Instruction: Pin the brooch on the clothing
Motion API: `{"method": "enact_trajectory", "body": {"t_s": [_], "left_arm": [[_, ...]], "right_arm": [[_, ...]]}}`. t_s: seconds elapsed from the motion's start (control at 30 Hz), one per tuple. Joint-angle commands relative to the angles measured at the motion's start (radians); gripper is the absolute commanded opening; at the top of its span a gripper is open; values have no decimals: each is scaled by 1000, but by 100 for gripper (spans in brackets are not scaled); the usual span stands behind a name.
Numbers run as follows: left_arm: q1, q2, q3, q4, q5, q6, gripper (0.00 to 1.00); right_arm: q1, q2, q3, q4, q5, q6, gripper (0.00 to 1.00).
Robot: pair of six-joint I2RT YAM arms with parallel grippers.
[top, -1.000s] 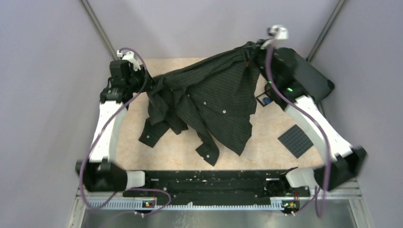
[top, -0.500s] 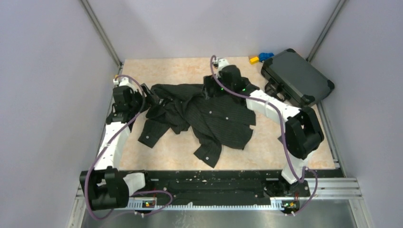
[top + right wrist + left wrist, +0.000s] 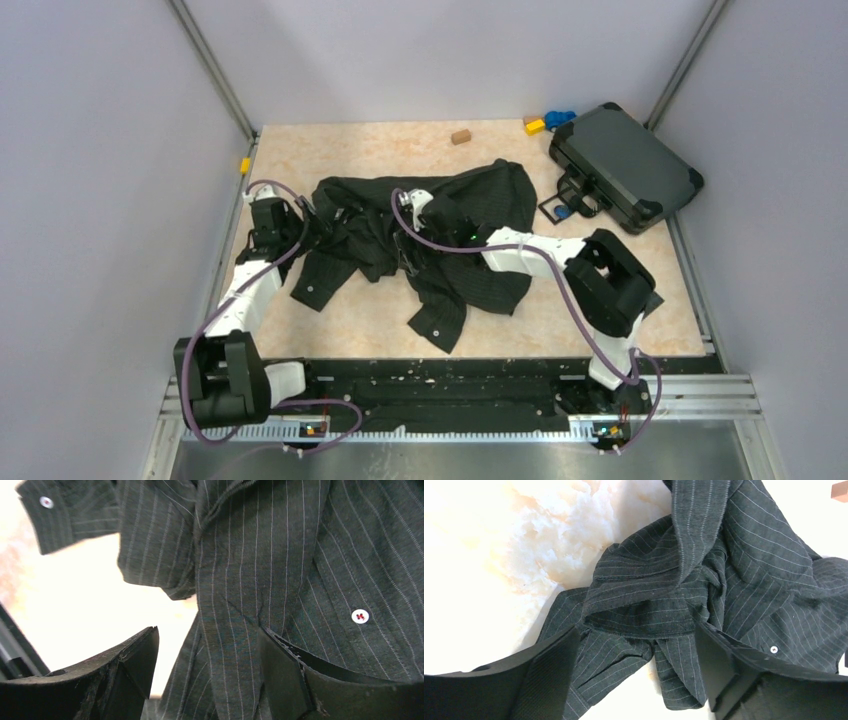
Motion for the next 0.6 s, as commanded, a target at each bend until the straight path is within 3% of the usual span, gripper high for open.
{"method": "enact_trajectory", "body": {"t_s": [0.0,0.27,0.3,0.37,0.43,0.5,0.57], "left_arm": [[4,76,16,78,6,-18,74],[16,169,13,139,2,-60,64],[16,178,14,141,6,-64,59],[19,182,16,149,12,-65,34],[19,162,20,143,-8,-56,17],[19,124,32,120,-42,-38,11],[19,77,44,92,-97,-13,5]], "right_arm": [[30,38,33,26,84,-53,72],[57,144,121,-27,158,-100,71],[60,148,130,-36,177,-99,68],[61,143,141,-46,212,-91,60],[62,125,143,-44,231,-82,52],[61,106,145,-41,239,-76,43],[62,91,151,-42,242,-74,28]]}}
